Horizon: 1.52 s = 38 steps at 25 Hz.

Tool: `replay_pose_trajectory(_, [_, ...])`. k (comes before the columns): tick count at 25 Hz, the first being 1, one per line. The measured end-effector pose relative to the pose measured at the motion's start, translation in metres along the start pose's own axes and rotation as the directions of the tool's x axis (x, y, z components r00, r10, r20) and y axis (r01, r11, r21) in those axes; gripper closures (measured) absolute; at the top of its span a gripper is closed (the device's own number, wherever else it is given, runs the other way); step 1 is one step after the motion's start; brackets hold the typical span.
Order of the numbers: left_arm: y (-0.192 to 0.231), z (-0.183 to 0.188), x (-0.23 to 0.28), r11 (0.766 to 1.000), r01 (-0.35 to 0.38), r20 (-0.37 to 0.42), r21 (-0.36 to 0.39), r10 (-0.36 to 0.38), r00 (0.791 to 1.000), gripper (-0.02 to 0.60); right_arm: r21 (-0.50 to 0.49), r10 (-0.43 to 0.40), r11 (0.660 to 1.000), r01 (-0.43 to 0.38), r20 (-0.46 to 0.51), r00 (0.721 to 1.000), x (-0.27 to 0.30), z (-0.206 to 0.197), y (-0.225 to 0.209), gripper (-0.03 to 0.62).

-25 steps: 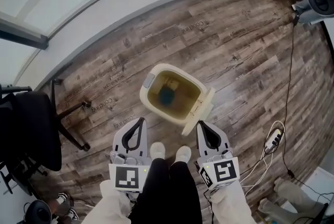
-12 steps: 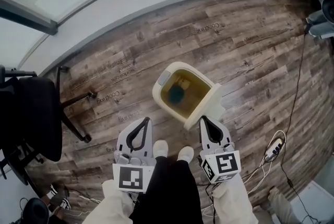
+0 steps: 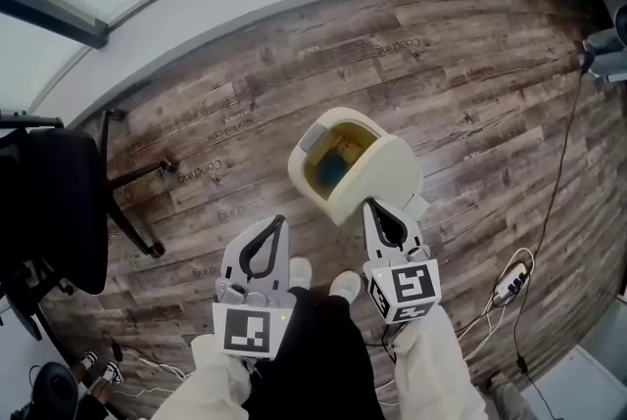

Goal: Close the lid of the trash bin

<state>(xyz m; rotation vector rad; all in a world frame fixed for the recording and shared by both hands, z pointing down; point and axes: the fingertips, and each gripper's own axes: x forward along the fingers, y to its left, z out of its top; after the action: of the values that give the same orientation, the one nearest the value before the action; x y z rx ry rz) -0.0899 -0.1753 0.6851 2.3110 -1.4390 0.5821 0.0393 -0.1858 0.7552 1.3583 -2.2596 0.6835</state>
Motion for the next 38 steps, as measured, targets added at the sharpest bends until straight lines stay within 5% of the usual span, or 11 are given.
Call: replay_pose_trajectory(38, [0.013, -0.015, 0.027, 1.000, 0.009, -0.018, -0.006, -0.009, 1.000, 0.575, -0.078, -0.019, 0.997, 0.002, -0.214, 0.977, 0.076, -0.073, -0.012, 0.571])
